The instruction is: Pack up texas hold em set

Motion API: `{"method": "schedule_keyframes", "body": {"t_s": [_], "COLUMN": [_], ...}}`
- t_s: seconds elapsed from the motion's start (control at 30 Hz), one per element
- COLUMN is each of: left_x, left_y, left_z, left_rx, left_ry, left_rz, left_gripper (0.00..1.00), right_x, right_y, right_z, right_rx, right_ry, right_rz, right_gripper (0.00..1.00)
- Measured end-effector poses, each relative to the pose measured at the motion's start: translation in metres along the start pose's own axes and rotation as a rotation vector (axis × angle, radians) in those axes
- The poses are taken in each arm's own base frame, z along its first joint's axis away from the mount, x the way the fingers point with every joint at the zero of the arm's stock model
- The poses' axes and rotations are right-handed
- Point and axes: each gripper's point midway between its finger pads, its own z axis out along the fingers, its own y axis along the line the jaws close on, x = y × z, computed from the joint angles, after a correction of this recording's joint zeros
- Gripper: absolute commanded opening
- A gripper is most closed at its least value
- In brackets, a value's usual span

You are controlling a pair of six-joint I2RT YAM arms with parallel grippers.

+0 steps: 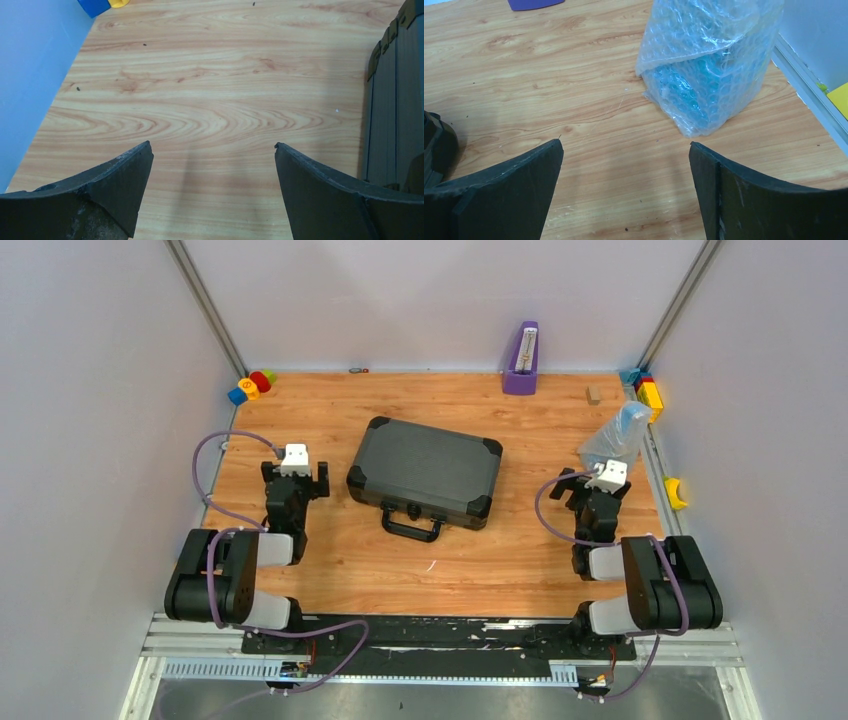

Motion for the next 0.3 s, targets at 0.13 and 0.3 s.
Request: {"method": "schedule_keyframes", "body": {"t_s": [0.13,0.3], "left_x": [-0.0022,-0.0028], "left_y": [-0.0012,-0.0034], "left_z": [0.0004,0.0007], "left_rx": [0.007,0.019], "left_ry": [-0.009,-0.011], "left_rz": [-0.005,-0.005], "left_gripper": [1.00,1.00], "right_x": [-0.0021,-0.0020], "right_y": [0.0004,0.0004], "right_z": [0.0010,0.0010], "right_rx": [0.000,0.000], "right_ry": [-0.005,-0.005], "right_rz": [0.001,0.001], "right_gripper": [1.00,1.00]}}
